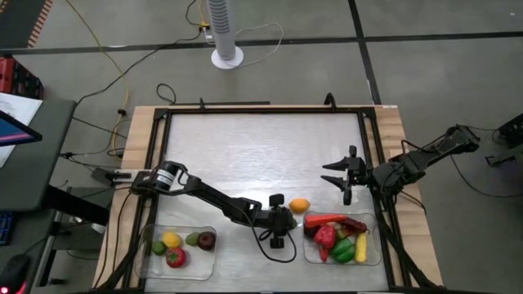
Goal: Sort produce into baskets
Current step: Put the strawberry into the left transparent bin, then put the lemon into the left transparent bin, then return to Home Position
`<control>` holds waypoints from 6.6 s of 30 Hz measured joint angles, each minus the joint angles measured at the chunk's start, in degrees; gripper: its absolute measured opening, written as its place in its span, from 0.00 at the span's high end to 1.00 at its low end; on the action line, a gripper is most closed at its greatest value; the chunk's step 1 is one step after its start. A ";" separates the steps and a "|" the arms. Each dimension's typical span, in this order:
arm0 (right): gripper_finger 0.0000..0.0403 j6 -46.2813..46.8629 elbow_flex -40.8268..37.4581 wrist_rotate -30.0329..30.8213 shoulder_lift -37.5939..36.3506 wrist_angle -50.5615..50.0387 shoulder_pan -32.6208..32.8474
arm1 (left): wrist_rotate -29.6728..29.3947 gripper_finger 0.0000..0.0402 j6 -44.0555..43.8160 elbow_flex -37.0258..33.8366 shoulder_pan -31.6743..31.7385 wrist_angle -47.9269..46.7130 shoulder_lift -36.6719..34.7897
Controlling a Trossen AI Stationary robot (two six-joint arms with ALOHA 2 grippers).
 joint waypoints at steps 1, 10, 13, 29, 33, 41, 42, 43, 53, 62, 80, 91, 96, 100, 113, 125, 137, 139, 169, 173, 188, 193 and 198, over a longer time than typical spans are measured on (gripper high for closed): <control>0.54 0.00 0.00 -0.01 0.00 0.00 0.00 | 0.00 0.66 0.00 0.00 0.00 -0.02 0.00; 0.54 0.02 0.00 -0.03 0.00 0.00 0.00 | 1.04 0.79 -0.92 0.00 0.64 0.01 -0.02; 0.54 0.09 0.00 -0.10 0.02 0.00 0.08 | 4.08 0.80 -0.89 0.00 1.26 -1.34 -0.72; 0.54 0.00 0.00 -0.08 -0.07 -0.44 1.25 | 28.71 0.80 -5.61 -0.02 0.44 -35.93 -24.49; 0.54 0.33 0.00 -0.08 -0.09 -0.44 1.25 | 28.34 0.80 -10.91 0.00 -3.17 -46.59 -30.99; 0.54 0.42 0.00 -0.08 -0.09 -0.44 1.25 | 19.78 0.80 -28.35 -0.07 -13.84 -61.98 -37.16; 0.54 0.44 0.00 -0.08 -0.09 -0.46 1.25 | 18.97 0.80 -30.94 -0.07 -15.11 -62.93 -37.31; 0.54 0.51 0.00 -0.08 -0.08 -0.44 1.25 | 18.15 0.80 -33.63 -0.07 -16.30 -63.87 -37.31; 0.54 0.55 0.00 -0.04 -0.07 0.30 1.25 | 10.03 0.61 -48.94 -0.09 -21.91 -68.62 -37.31; 0.54 0.52 0.00 -0.04 0.09 0.31 1.25 | 0.93 0.48 -42.24 -0.11 -18.92 -68.59 -36.67; 0.54 1.01 -0.02 0.18 0.14 -0.06 1.22 | -0.65 0.45 -0.75 -13.14 3.30 -12.36 -21.53; 0.54 2.97 -0.02 0.87 0.15 -3.12 0.79 | 2.21 0.09 7.45 -10.84 6.95 6.11 -11.50; 0.54 3.01 -0.02 1.45 0.13 -3.04 0.79 | 5.95 0.01 9.24 -8.35 8.37 12.37 -6.79; 0.54 3.00 -0.02 1.45 0.13 -3.02 0.79 | 9.24 0.02 9.25 -4.34 9.72 12.25 -2.07; 0.54 2.97 -0.02 1.43 0.13 -3.07 0.81 | 10.47 0.36 10.22 0.13 10.01 5.67 1.51; 0.54 2.95 -0.02 1.41 0.11 -3.08 0.81 | 21.95 0.52 4.98 0.16 9.20 -19.44 -11.89; 0.54 2.97 -0.02 1.39 0.00 -3.76 0.94 | 24.05 0.48 -15.04 -0.44 -5.55 -48.25 -26.75; 0.54 2.94 -0.02 1.39 0.00 -3.59 0.94 | 19.39 0.48 -18.97 -0.44 -8.72 -50.10 -28.73; 0.54 -0.26 0.00 1.39 0.00 -0.43 -0.83 | -1.46 0.28 -59.18 -0.44 -28.97 -79.19 -33.53; 0.54 -0.19 0.00 1.39 0.00 -0.43 -0.83 | -3.81 0.25 -55.90 -0.44 -28.19 -78.33 -33.51; 0.59 -0.93 -3.96 3.09 -10.28 -1.90 0.53 | -40.66 0.32 -37.69 -8.46 -19.38 -73.31 -40.26; 0.60 1.61 -10.17 2.82 -15.48 -1.86 0.30 | -40.52 0.36 -30.71 -21.63 -19.03 -59.87 -49.80; 0.59 13.86 -9.27 -0.50 -16.03 -11.91 -2.12 | -40.77 0.39 -23.49 -34.17 -16.92 -48.33 -59.33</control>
